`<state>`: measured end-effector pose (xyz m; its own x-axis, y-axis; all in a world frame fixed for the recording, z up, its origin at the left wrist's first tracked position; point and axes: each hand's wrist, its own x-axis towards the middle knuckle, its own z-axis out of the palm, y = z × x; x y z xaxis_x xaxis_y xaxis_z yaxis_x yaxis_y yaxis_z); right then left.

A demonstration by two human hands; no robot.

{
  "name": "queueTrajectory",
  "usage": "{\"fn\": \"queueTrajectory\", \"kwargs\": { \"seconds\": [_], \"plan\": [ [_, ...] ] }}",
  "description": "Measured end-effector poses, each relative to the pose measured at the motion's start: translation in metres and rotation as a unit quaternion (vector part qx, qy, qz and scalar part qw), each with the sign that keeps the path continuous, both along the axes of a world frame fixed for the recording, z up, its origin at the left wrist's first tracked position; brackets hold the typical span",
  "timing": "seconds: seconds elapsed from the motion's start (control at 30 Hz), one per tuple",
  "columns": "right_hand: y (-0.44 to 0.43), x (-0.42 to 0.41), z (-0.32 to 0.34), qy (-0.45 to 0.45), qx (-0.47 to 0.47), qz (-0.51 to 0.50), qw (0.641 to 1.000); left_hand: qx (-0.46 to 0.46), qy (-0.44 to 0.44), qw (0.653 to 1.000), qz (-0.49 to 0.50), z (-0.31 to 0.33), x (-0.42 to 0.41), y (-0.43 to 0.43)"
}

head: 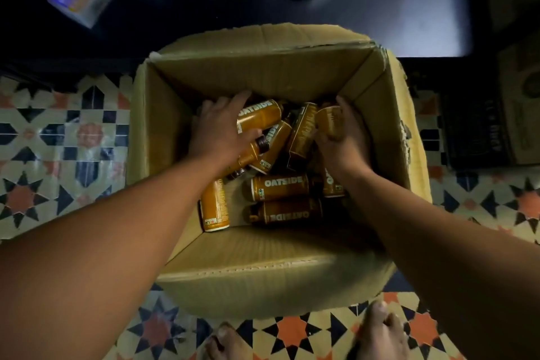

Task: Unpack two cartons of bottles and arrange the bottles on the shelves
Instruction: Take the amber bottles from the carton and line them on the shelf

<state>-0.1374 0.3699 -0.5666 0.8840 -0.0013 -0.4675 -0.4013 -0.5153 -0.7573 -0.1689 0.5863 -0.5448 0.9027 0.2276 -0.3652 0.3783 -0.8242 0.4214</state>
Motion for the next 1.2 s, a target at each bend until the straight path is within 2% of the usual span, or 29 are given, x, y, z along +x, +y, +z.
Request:
{"fn": "queueTrajectory", "kwargs": {
  "seconds": [0.13,0.23,0.4,0.47,0.53,0.6,0.73,0.87,1.07,1.2],
  "plan": [
    [0.006,-0.003,-0.006,-0.022,0.036,-0.057,0.997,0.01,0.037,0.999,-0.002,0.008,-0.001,-0.006],
    [0.012,-0.005,-0.01,-0.011,0.036,-0.068,0.997,0.04,0.043,0.998,-0.03,0.005,0.003,-0.007],
    [0.012,-0.005,-0.015,0.021,0.046,-0.092,0.994,0.042,0.067,0.995,-0.054,-0.01,0.005,-0.006],
    [0.013,-0.006,-0.014,0.026,0.062,-0.092,0.993,0.0,0.08,0.996,-0.033,-0.018,-0.001,-0.006],
    [0.017,-0.007,-0.01,0.029,0.08,-0.079,0.993,-0.083,0.09,0.992,0.006,-0.023,-0.011,-0.007],
    [0.022,-0.012,-0.004,0.028,0.102,-0.052,0.993,-0.173,0.088,0.98,0.038,-0.022,-0.022,-0.008],
    [0.022,-0.022,0.017,0.016,0.152,0.001,0.988,-0.286,0.073,0.953,0.062,-0.006,-0.032,-0.013],
    [0.014,-0.033,0.039,-0.009,0.149,0.048,0.988,-0.294,0.078,0.952,0.039,0.014,-0.038,-0.016],
    [0.003,-0.047,0.059,0.007,0.166,0.058,0.984,-0.309,0.069,0.948,0.029,0.04,-0.043,-0.022],
    [-0.002,-0.049,0.095,-0.009,0.171,0.07,0.983,-0.308,0.036,0.95,0.034,0.079,-0.047,-0.025]
  ]
}}
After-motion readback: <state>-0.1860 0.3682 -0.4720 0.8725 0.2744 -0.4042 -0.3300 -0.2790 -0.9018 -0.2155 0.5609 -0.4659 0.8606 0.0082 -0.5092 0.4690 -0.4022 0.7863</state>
